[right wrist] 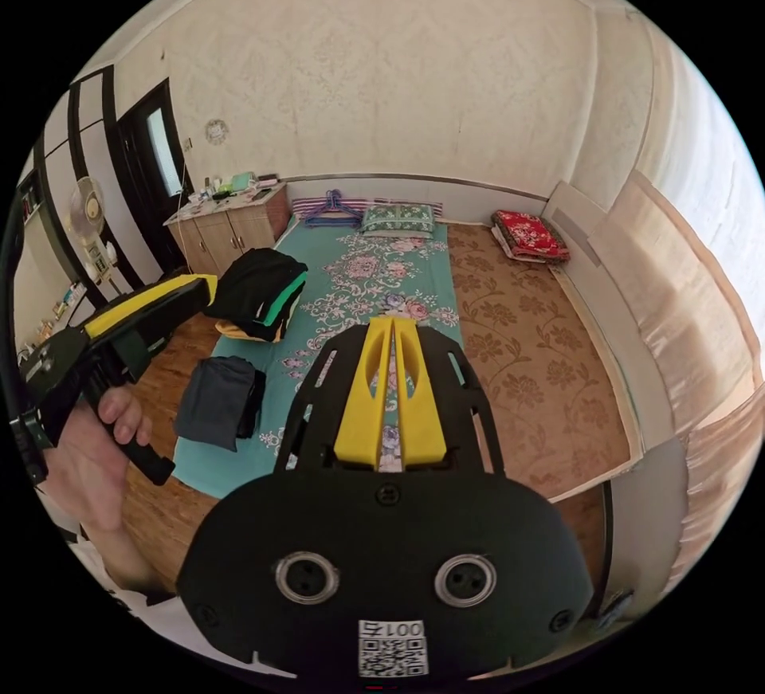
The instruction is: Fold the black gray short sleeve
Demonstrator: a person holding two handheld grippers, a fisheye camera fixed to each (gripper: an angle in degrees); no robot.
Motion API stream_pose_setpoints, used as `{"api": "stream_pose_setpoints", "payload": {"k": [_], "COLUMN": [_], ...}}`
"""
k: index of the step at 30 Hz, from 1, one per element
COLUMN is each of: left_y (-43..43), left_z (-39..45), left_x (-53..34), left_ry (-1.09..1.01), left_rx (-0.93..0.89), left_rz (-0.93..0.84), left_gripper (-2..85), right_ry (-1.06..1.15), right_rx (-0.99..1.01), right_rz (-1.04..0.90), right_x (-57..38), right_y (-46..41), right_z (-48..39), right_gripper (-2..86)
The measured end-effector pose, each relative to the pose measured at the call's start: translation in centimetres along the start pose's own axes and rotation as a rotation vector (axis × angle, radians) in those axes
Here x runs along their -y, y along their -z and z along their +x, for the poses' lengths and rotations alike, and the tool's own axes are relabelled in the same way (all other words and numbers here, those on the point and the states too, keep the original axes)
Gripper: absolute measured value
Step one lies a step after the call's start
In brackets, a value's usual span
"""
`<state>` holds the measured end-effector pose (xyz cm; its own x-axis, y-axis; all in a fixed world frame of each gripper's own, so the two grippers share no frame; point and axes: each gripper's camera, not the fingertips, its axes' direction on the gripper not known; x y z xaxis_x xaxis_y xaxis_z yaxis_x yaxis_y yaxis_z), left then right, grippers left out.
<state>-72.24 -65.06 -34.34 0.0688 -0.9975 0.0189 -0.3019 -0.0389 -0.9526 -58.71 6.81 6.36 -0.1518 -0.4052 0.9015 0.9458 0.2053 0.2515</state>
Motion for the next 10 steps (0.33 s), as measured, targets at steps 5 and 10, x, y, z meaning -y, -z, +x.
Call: {"api": "stream_pose_setpoints", "payload": {"k": [5,10], "left_y": [2.7,5.8], "left_z": [2.1,4.3], "left_x": [0.2,0.3], "left_ry": [0.019,0.031], "left_rx": [0.043,-0.006], "left_rz": [-0.001,-0.020], "left_gripper": [-1.0,-1.0], "right_ry": [0.012,-0.054], "right_rx": [-0.013,-0.003], "right_rz": [-0.012,-0.040], "right_x": [-0.2,0.0], "right_y": [0.3,0.7], "right_z": [-0.5,-0.1], "right_gripper": [0.2,0.1]}}
